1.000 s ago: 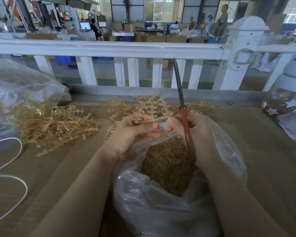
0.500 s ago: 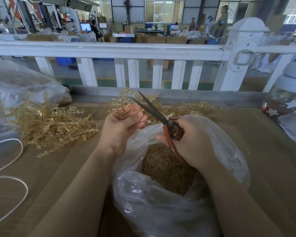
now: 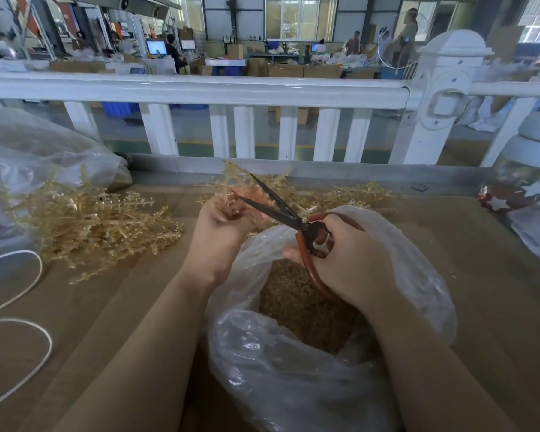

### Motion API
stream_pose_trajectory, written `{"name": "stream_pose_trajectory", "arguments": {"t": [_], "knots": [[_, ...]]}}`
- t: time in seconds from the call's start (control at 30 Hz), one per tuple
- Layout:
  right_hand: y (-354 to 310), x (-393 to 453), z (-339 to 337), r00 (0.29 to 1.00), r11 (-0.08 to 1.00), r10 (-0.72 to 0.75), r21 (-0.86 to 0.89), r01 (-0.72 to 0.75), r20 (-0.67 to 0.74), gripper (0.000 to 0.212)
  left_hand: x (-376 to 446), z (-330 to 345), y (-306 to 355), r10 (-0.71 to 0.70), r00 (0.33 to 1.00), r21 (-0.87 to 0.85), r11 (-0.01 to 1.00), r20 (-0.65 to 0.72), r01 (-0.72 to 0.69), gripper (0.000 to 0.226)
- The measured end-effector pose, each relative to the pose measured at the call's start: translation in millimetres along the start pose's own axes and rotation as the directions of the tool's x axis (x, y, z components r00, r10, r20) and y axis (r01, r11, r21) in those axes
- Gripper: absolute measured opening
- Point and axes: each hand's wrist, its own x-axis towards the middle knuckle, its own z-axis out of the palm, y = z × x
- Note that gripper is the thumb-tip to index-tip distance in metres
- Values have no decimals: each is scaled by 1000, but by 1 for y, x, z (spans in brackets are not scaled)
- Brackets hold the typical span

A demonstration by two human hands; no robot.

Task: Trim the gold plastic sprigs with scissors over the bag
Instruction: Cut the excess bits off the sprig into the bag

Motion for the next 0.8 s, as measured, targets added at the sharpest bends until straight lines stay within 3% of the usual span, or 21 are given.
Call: {"name": "stream_pose_trajectory", "arguments": {"t": [0.23, 0.47, 0.7, 0.8], "knots": [[-1, 1, -1, 1000, 1000, 12, -18, -12, -16, 78, 1, -1, -1, -1, 1000, -8, 1000, 10, 1, 16], [-1, 0, -2, 1000, 1000, 9, -15, -9, -20, 74, 2, -5, -2, -26, 1000, -21, 999, 8, 26, 17], [-2, 1, -2, 999, 999, 32, 30, -32, -4, 77, 1, -6, -2, -95, 995, -139, 986, -11, 92, 13], [-2, 1, -3, 1000, 999, 25, -25, -25, -11, 78, 0, -6, -1, -119, 993, -143, 983, -25, 115, 12]]}}
